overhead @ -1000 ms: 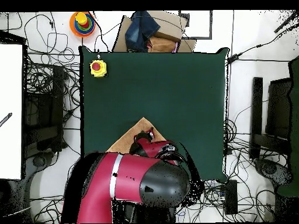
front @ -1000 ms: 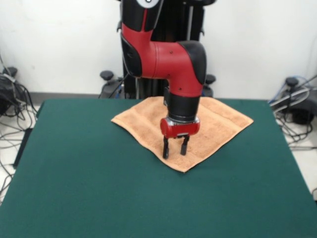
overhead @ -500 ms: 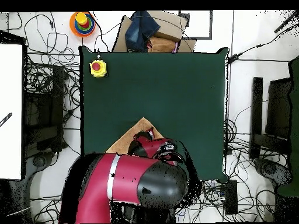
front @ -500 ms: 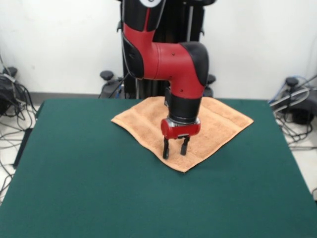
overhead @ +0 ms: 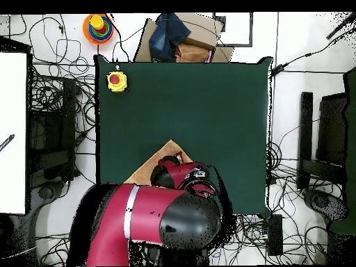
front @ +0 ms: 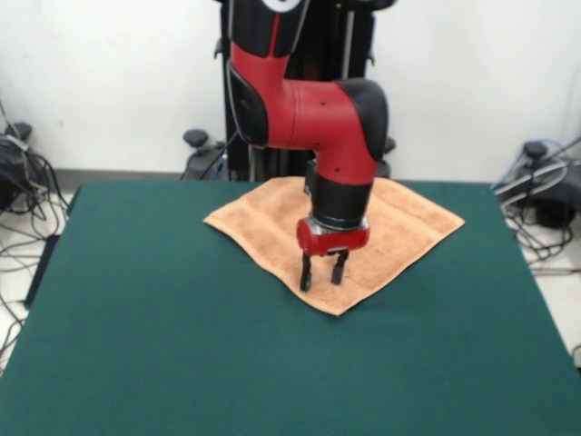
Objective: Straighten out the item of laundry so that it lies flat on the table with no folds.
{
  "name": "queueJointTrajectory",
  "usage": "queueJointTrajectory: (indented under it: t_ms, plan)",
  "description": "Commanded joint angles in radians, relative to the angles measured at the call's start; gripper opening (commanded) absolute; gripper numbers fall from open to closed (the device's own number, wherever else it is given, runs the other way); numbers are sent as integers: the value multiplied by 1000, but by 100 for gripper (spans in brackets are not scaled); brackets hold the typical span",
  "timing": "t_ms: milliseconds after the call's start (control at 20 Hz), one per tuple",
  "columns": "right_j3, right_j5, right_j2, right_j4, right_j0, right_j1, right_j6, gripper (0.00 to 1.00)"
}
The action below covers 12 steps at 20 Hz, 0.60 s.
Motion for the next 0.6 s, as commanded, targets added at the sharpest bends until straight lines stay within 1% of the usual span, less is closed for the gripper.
queueJointTrajectory:
  t_ms: [50,350,600]
  plan:
    - [-367,122,70,146,-68,382,134,0]
    - [-369,124,79,130,-76,379,134,0]
    - [-362,69,93,124,-91,384,158,0]
